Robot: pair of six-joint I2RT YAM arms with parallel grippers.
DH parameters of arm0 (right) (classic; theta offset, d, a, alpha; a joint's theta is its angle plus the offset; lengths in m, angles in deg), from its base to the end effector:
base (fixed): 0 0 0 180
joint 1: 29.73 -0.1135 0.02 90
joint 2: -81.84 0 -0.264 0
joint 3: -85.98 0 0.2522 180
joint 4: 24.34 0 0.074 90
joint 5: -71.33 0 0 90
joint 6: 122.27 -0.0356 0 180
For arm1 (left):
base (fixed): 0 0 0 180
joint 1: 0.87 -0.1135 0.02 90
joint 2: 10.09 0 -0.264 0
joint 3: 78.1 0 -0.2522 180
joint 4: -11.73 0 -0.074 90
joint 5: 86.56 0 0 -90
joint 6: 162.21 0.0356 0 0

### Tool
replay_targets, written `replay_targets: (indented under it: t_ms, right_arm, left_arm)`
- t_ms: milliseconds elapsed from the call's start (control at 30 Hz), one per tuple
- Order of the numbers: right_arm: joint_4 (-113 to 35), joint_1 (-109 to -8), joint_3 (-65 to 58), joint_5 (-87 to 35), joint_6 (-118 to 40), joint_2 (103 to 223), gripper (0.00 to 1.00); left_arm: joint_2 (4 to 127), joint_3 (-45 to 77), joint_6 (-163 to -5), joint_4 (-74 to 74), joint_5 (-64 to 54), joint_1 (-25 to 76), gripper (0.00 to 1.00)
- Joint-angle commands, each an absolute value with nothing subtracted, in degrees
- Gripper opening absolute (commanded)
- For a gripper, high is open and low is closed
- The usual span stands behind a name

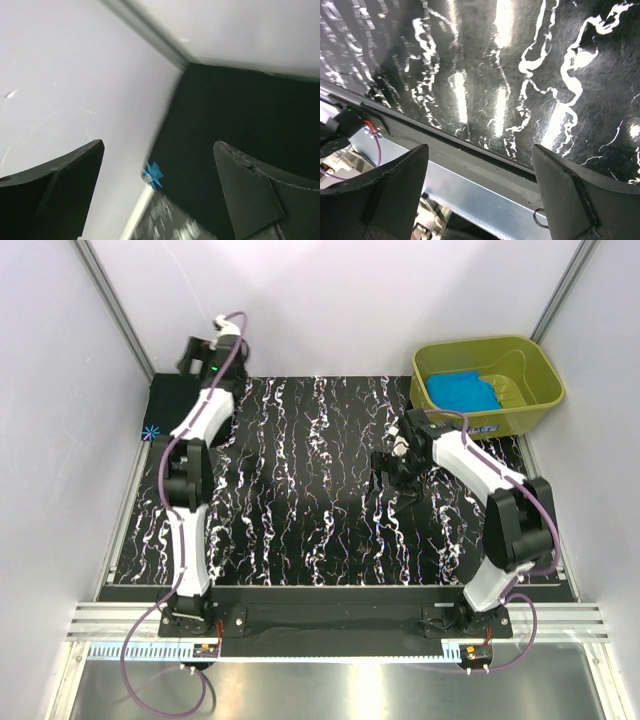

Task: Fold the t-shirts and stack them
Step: Reset both grippers

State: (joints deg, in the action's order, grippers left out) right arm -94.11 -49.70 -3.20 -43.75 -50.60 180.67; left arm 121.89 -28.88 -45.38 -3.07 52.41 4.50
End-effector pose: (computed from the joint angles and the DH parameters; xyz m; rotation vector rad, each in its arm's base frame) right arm 0.3037 0.1264 0.2277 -0.1056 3.0253 0.7278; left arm 0.5425 -0.0240 0.2776 -0.0931 1.8753 1.0438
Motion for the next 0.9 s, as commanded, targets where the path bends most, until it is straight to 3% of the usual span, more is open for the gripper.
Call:
replay_targets:
  t_ms: [0,100,300,333,433,700,867]
  right_arm:
    - [-93.4,-49.2,-1.4,-45.9,-52.5,174.3,0.91]
    - [-91.8,-49.2,1.9,-46.1,-53.5,170.1,0.92]
    - [-89.7,-49.2,6.4,-45.7,-57.2,163.2,1.0]
    - [-88.8,-49.2,8.3,-45.6,-59.1,161.1,1.0]
    - [-83.0,-49.1,14.3,-46.6,-63.3,156.8,1.0]
    - [-60.7,-48.5,34.1,-47.8,-75.0,145.6,1.0]
    - [-42.5,-48.1,52.1,-48.6,-85.9,141.7,1.0]
  left_arm:
    - [108.5,-23.3,-56.6,-10.3,52.9,12.3,0.99]
    - [97.9,-12.6,-71.8,-20.2,43.4,18.0,0.99]
    - [78.8,12.5,-97.9,-22.3,15.9,28.0,0.99]
    - [76.7,16.2,-102.1,-19.3,6.6,28.2,0.99]
    - [67.8,33.1,-116.3,-5.1,-6.5,30.8,0.99]
    - [47.1,67.1,-134.8,18.6,-14.0,38.1,0.99]
    - [39.4,92.5,-151.4,50.7,-12.6,38.1,0.99]
